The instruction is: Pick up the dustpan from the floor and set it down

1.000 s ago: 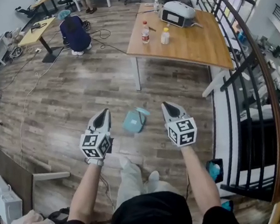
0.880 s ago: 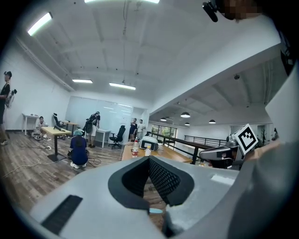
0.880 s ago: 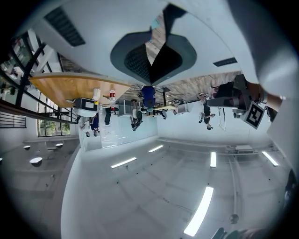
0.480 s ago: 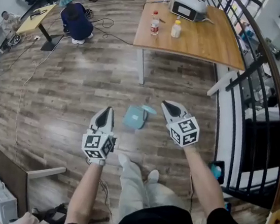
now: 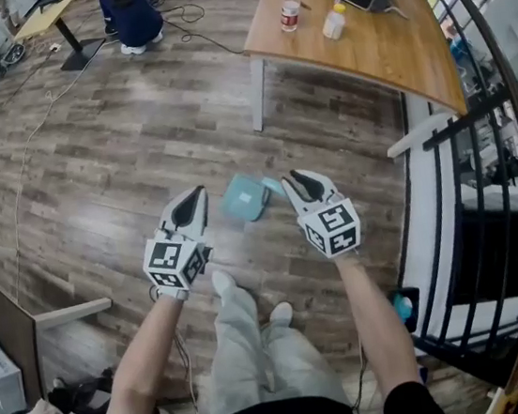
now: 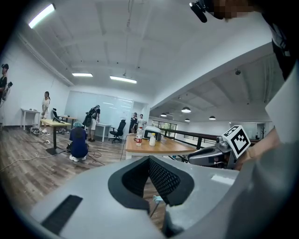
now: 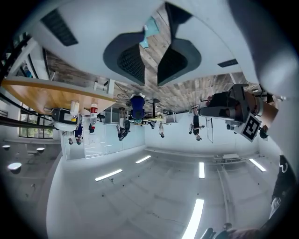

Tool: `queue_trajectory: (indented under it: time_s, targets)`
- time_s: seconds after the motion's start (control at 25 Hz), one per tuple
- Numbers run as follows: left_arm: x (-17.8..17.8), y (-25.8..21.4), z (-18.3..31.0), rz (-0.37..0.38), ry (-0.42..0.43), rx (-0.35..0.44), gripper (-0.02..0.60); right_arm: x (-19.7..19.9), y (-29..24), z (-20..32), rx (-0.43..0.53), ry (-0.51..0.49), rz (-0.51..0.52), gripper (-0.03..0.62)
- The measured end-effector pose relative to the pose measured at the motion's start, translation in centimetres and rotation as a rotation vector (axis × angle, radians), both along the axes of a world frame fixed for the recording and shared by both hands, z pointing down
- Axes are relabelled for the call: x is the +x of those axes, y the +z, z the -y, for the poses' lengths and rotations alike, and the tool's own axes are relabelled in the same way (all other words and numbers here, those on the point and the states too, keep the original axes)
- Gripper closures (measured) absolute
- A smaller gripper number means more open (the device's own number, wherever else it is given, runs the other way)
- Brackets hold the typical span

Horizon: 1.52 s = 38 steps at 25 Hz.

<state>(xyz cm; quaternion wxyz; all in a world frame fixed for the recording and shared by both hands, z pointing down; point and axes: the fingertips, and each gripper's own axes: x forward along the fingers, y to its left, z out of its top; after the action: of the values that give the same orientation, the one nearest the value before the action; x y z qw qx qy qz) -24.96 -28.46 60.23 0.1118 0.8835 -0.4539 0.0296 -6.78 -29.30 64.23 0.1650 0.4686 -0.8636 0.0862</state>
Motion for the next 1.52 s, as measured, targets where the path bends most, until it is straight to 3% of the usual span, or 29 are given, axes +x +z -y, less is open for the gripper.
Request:
queue_trajectory:
  time_s: [0.48,0.72,1.04,1.44,1.52]
  targets:
    - [2.3,10.0,1.9,-0.004,-0.004,-0.020,0.583,-1.1,14.8,3.5,-0.099,-0.138,-0.123,0.360]
    - [2.0,12.5,2.6,0.006,-0.016,-0.011,0.583,-1.7,21.5,5.4,-0.171,-0.197,-0.205,0.333]
    - [0.8,14.6,3.9,0.028,-0.034,0.005,0.583,-2.2,26.4,6.8,-0.249,-0.232,-0.248,0.335]
    - [1.7,16.4,5.2,0.037,-0.021,-0.021,0.583,-3.1,26.9,6.8,-0.249,-0.261,-0.226,0.484]
    - [2.2,16.3,5.1,0.039,-0.012,-0.023,0.583,-2.7,26.9,6.7,-0.261,-0.254,-0.216,0.485]
